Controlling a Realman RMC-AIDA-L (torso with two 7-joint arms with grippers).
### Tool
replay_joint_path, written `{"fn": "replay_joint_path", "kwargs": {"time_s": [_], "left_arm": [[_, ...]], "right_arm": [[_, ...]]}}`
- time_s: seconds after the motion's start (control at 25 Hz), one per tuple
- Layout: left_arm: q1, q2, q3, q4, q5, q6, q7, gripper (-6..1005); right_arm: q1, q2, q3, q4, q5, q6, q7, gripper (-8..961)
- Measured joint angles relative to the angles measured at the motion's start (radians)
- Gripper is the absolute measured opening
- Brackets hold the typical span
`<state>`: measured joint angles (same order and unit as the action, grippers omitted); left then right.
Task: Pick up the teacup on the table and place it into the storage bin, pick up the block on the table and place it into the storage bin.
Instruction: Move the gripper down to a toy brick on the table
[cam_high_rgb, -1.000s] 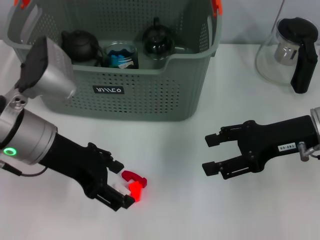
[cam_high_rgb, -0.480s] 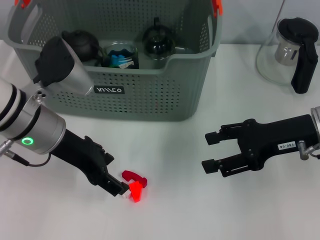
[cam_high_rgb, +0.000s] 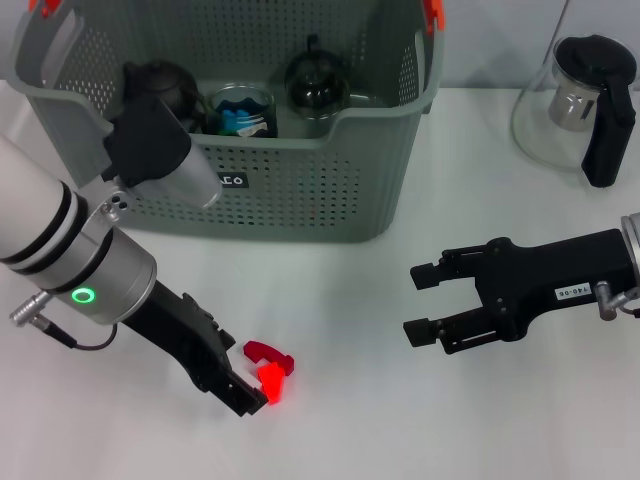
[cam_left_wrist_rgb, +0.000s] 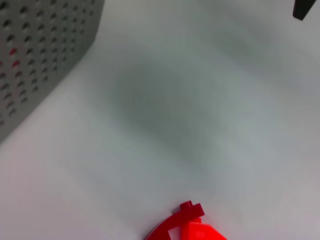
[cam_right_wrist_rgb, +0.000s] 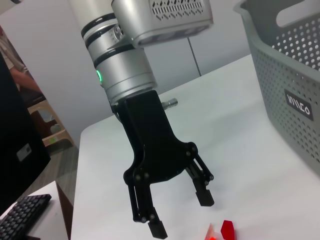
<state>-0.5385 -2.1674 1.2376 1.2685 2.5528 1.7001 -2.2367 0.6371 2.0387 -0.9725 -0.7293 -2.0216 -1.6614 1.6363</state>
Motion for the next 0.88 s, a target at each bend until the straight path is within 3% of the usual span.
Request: {"fn": "replay_joint_path", "kwargs": {"time_s": [0.6,0.88], "left_arm": [[-0.003,0.001,0.010,-0.052,0.006,-0.048,0.121,922],[-0.015,0.000,0.019,-0.047,0.066,-0.064,0.077,922]], "right_arm": [[-0.005,-0.003,0.000,-0.005,-0.002,-0.008,0.000,865],[-0.003,-0.001,0.000,-0.003,0.000,-0.001,0.005,865]]}}
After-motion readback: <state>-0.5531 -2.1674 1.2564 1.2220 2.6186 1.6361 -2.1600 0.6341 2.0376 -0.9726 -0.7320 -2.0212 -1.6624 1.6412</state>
